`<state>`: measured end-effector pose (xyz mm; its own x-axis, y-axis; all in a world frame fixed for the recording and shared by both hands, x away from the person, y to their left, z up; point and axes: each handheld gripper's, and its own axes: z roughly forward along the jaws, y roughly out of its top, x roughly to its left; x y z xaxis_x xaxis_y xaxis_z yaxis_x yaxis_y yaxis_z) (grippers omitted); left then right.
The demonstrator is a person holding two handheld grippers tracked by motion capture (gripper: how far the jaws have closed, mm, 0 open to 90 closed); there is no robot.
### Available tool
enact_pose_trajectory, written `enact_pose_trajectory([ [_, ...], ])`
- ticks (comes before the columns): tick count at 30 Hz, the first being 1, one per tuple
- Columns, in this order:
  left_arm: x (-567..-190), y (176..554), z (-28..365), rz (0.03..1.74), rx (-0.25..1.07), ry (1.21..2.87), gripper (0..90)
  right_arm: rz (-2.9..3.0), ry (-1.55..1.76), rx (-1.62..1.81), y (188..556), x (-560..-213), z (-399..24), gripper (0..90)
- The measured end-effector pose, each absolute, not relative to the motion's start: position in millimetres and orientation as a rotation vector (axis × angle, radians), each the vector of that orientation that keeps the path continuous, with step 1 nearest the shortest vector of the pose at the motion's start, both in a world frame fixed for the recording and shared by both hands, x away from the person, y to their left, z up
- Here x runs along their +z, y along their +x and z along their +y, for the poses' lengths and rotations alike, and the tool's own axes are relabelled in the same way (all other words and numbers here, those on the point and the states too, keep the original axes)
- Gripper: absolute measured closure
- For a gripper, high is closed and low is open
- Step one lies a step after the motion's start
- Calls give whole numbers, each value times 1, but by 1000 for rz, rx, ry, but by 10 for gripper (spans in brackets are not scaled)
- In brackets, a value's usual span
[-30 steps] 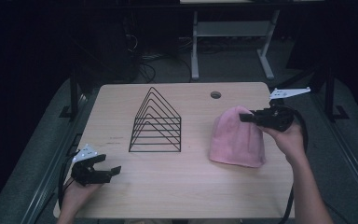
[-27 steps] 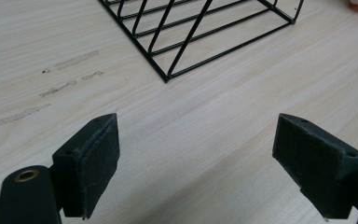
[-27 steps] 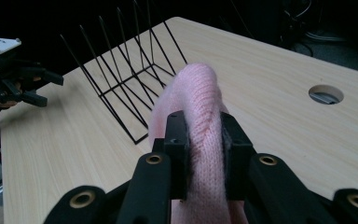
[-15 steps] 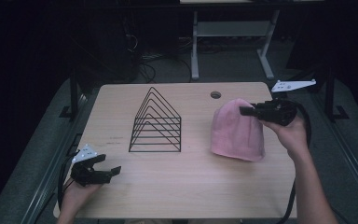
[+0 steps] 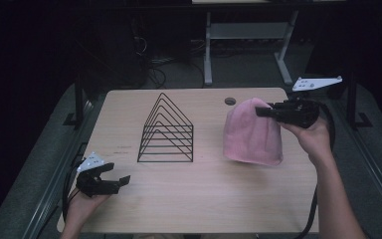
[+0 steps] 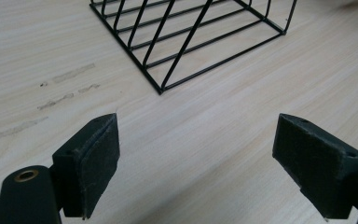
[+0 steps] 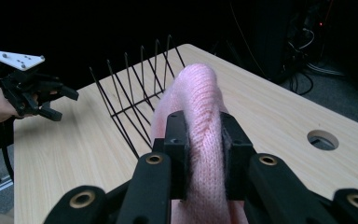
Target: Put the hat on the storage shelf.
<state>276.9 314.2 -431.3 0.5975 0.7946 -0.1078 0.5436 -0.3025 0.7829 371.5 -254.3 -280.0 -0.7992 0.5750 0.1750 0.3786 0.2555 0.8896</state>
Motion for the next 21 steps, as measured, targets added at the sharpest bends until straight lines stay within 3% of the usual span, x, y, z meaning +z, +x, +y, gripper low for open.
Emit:
enact_pose_trajectory([
  [21, -384, 302, 289, 883, 337, 2036, 148, 2372, 796, 1608, 384, -245, -227, 760],
])
